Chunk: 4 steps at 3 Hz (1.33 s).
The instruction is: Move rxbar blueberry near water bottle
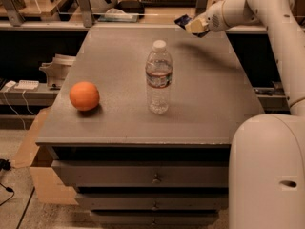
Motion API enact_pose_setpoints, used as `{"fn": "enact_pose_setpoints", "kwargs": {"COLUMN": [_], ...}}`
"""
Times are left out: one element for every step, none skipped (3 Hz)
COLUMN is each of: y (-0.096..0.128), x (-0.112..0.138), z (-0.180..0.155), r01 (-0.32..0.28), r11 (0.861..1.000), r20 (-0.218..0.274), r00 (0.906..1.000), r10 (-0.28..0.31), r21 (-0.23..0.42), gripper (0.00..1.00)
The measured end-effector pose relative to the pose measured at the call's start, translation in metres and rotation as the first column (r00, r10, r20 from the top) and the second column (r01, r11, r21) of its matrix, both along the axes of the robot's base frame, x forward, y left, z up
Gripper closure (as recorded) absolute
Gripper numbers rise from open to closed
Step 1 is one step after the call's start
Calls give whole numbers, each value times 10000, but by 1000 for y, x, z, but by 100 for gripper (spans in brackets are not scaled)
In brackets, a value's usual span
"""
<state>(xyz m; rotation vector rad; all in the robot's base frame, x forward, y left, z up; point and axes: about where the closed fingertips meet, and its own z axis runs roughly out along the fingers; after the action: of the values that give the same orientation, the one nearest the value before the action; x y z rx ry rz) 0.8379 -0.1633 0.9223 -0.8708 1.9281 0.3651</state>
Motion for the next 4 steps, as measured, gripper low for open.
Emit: {"fn": "enact_pose_setpoints", "kwargs": {"y": [5, 5, 15, 17], "x": [-9, -9, -25, -68], "z": [-9, -9, -10, -9], "r01": [-632, -633, -1492, -2772], "r11": [9969, 9969, 9851, 9491], "r20": [-84, -85, -275, -830], "r00": [9980, 9980, 9887, 9600], "r10": [628, 630, 1474, 2673], "r21": [-463, -463, -855, -1494], "gripper": [100, 100, 100, 100]}}
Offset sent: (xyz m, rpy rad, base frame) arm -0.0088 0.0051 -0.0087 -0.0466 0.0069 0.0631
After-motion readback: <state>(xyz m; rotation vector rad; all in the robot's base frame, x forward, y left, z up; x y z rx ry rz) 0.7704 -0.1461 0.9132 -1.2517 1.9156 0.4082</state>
